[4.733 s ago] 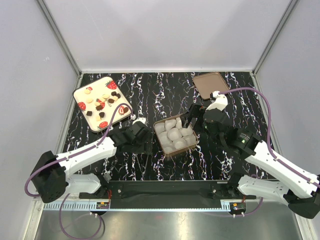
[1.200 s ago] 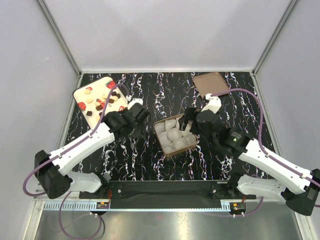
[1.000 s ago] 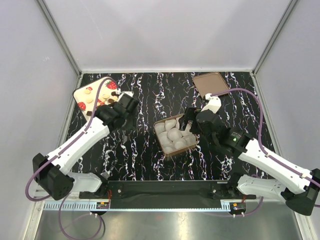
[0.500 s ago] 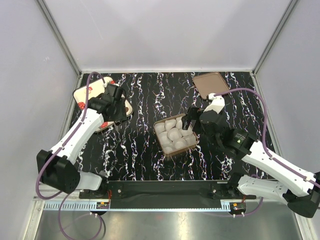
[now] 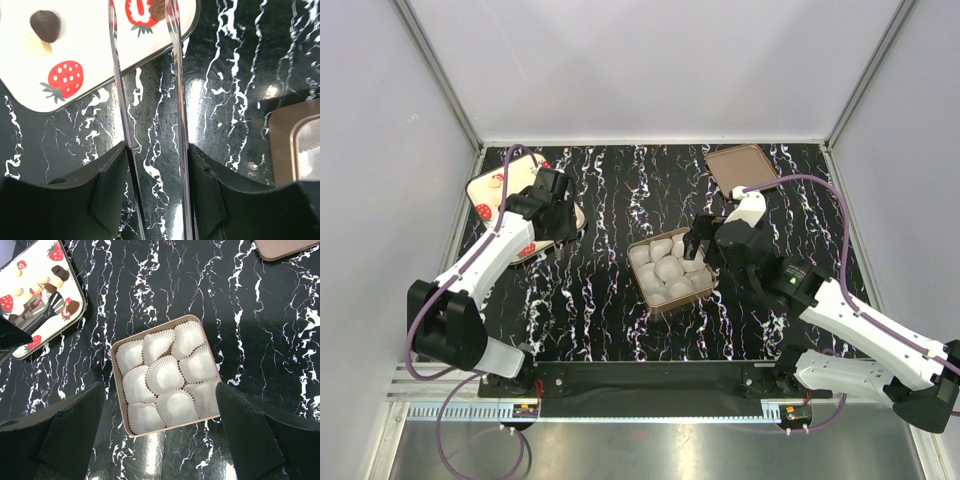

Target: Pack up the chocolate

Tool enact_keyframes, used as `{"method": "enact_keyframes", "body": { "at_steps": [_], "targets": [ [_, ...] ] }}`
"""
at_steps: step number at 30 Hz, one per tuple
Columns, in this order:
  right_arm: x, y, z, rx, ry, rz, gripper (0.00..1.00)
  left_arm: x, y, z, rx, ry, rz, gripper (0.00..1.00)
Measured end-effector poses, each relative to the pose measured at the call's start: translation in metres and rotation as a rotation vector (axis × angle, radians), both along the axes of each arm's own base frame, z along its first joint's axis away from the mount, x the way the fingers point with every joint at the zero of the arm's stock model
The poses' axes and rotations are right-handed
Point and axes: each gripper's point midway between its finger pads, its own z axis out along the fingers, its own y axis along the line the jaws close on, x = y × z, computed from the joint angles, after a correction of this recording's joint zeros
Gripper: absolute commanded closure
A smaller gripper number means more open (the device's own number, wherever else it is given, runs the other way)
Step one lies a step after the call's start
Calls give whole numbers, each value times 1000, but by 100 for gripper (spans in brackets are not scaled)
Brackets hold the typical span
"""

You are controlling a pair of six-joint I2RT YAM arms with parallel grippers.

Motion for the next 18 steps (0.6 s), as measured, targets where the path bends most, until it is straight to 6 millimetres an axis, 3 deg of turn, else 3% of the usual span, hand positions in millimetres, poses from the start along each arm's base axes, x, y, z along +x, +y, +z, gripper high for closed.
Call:
{"method": "enact_keyframes", "body": {
  "at_steps": [18],
  "targets": [
    [2, 0, -1, -19, -9, 4, 0, 8, -4, -29, 0, 74, -35, 48]
  ]
}}
